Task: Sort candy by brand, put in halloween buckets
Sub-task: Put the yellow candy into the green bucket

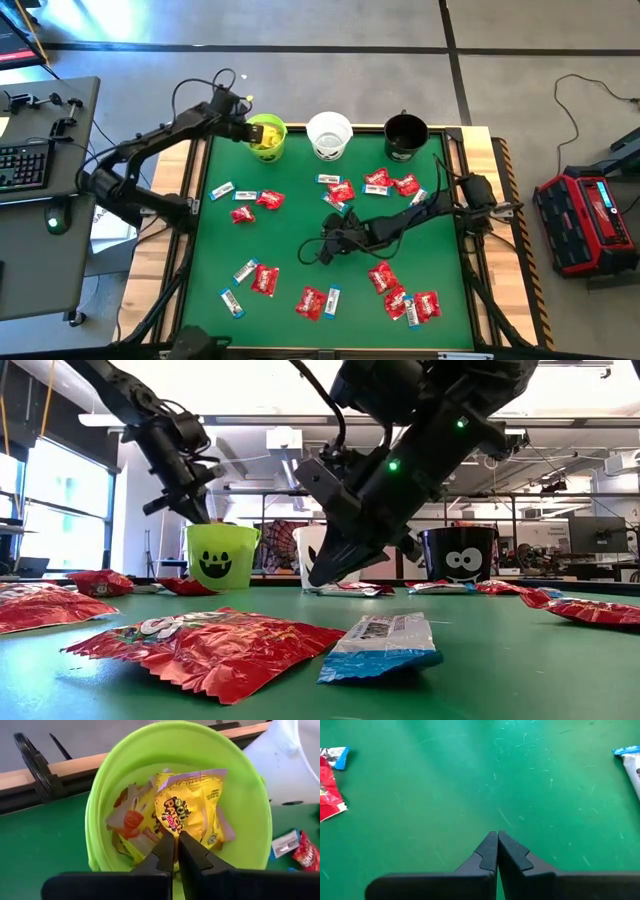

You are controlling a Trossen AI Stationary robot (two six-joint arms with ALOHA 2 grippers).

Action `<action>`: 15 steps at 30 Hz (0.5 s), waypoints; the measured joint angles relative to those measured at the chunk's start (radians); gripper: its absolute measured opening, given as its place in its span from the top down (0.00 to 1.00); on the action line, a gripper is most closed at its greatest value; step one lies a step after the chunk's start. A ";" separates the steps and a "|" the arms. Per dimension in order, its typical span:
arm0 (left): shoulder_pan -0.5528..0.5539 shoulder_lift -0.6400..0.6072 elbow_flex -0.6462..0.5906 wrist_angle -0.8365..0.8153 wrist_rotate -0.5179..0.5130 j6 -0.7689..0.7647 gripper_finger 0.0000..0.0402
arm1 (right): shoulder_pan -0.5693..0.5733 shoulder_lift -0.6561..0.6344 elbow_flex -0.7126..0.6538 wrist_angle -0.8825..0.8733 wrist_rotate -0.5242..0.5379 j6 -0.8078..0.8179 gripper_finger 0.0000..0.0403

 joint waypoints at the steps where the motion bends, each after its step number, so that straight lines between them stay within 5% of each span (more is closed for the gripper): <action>1: 0.000 0.009 0.007 -0.001 -0.002 0.001 0.99 | -0.003 0.000 0.000 0.000 0.000 -0.009 1.00; 15: -0.005 -0.008 0.067 -0.012 -0.020 0.091 0.76 | -0.021 0.000 0.000 -0.006 -0.004 -0.034 1.00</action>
